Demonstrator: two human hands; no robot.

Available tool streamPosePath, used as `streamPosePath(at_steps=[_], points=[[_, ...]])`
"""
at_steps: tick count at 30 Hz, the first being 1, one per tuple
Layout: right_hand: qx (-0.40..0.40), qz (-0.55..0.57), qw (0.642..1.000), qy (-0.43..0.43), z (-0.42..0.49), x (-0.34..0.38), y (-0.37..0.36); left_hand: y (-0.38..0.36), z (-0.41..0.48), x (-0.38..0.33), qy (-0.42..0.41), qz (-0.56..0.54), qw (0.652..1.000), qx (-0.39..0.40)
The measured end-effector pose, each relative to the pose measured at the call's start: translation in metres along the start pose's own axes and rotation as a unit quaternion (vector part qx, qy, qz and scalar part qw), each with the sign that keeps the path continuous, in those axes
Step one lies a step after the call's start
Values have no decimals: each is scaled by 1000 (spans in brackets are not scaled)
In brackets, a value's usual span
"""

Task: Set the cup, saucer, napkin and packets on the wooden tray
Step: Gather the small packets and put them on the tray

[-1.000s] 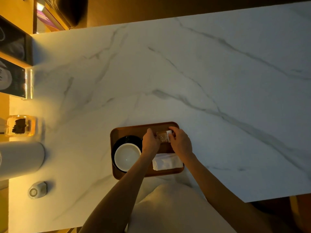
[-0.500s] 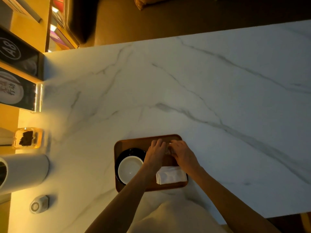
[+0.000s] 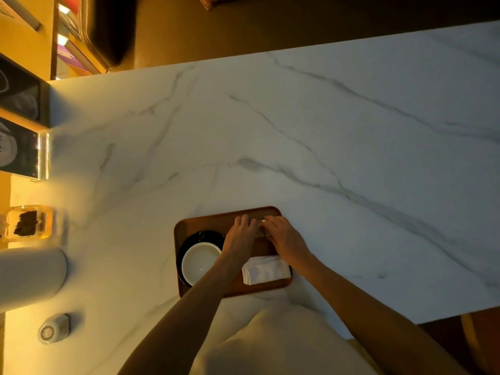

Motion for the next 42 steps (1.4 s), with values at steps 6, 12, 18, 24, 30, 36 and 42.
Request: streamPosePath(at_steps=[6, 12, 18, 24, 30, 36, 42], points=[[-19, 2, 1000, 8, -3, 1, -1, -2, -2, 3, 6, 3, 1000, -9], [-20, 2, 1000, 13, -4, -2, 0, -7, -4, 3, 13, 5, 1000, -10], [-17, 2, 1000, 14, -5, -1, -2, -9, -5, 4, 18, 2, 1000, -4], [-96, 72, 992, -50, -23, -10, 13, 2, -22, 12, 48, -49, 997, -46], [-120, 132, 956, -232, -78, -39, 0, -16, -57, 12, 42, -42, 998, -30], [-31, 110, 968, -222, -92, -25, -20, -41, -71, 9, 17, 41, 999, 20], [-15, 82, 968, -236, -90, -12, -9, -28, -77, 3, 7, 46, 999, -2]])
Point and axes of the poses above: each hand's wrist, its own z-axis towards the middle knuckle, its own y-axis out of the back of the hand, x = y × z, the point moved 10 cm from there along z, towards the middle knuckle, and after that the axes turned 15 degrees about y, right-handed, at the moved point
